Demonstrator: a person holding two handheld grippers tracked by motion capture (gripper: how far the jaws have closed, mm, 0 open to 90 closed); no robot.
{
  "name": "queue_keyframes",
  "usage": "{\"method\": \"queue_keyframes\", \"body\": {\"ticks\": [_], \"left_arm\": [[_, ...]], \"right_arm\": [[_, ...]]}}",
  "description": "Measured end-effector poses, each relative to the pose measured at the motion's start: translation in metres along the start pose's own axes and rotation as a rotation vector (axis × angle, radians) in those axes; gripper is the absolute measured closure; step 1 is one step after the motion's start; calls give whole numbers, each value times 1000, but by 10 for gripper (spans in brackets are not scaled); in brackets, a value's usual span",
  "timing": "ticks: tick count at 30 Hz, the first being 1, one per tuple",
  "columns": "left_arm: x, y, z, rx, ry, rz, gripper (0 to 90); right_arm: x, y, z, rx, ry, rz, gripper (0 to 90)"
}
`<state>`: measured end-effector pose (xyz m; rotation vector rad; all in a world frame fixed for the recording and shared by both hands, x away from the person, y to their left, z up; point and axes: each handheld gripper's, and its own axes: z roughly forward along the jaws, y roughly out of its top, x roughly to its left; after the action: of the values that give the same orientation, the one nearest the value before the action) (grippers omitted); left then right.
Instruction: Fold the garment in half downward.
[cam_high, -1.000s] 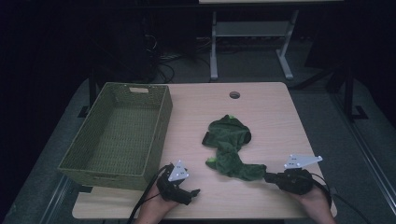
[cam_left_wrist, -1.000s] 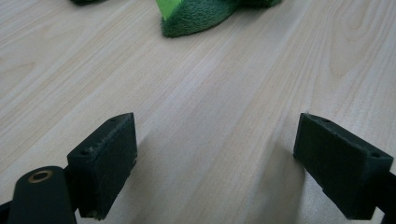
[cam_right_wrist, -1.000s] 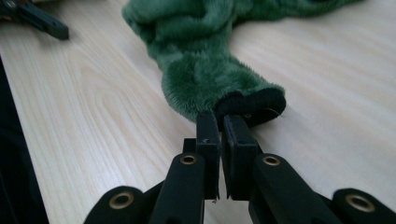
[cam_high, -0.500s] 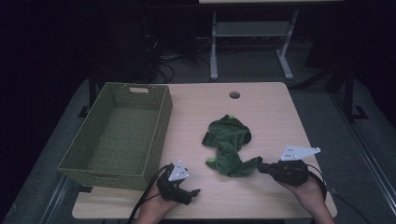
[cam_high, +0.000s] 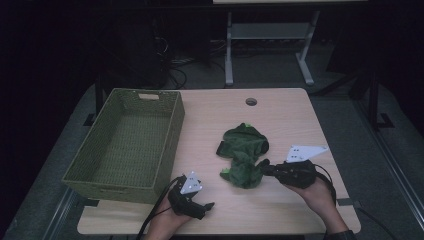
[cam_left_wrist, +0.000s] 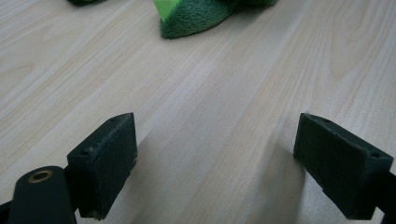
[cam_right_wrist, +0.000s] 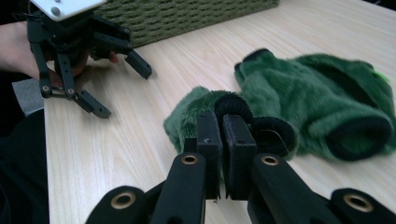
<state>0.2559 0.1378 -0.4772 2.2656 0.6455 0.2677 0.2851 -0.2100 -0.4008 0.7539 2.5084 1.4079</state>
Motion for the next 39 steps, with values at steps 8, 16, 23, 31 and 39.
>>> {"method": "queue_keyframes", "body": {"ticks": [8,16,23,31,39], "left_arm": [[0,0,0,1,2,4,127],[0,0,0,0,2,4,126],[0,0,0,0,2,4,126],[0,0,0,3,0,3,126],[0,0,0,3,0,4,126]], "right_arm": [[0,16,21,9,32,-32,855],[-1,26,50,30,70,-36,822],[-5,28,49,8,27,-17,825],[-23,15,53,54,-56,60,896],[-10,5,86,156,38,38,897]]}}
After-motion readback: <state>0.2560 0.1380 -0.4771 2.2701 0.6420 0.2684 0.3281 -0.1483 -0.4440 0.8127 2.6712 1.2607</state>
